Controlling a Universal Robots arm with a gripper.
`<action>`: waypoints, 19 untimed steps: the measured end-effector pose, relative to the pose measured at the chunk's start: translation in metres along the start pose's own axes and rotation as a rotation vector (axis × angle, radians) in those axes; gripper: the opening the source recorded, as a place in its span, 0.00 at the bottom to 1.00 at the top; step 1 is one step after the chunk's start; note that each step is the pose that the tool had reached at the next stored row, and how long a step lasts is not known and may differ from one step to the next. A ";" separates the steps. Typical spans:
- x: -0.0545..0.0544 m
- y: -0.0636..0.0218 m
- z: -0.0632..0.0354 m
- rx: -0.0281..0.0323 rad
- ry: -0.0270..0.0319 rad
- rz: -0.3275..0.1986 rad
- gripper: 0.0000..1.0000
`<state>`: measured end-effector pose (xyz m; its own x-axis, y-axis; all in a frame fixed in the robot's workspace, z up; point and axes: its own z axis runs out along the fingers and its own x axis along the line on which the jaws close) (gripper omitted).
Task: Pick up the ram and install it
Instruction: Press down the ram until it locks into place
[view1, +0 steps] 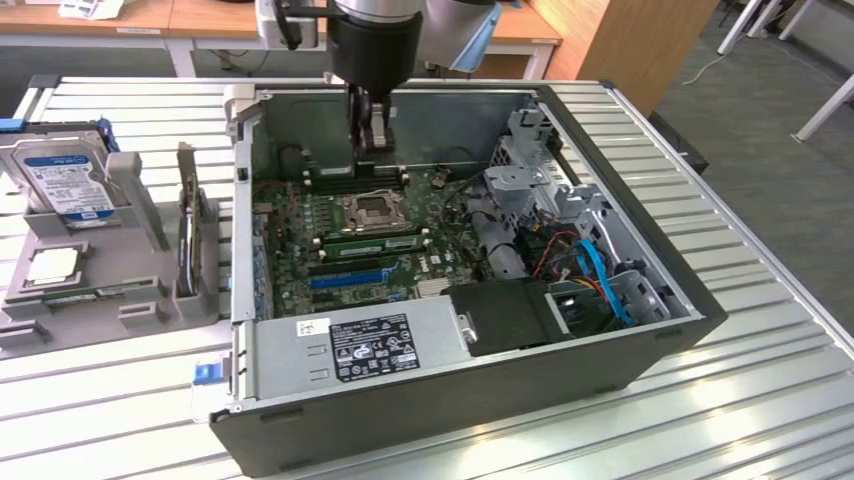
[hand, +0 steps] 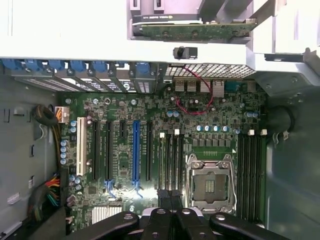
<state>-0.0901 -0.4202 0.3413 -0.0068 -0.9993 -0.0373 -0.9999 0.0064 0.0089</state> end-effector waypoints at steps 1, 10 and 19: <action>0.000 0.0000 -0.0015 0.0000 0.0004 0.000 0.10; 0.000 0.0001 -0.0070 0.0000 0.0013 0.000 0.10; 0.000 -0.0097 -0.0071 -0.0001 0.0014 0.000 0.10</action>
<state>-0.0803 -0.4202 0.3483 -0.0068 -0.9993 -0.0358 -0.9999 0.0065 0.0090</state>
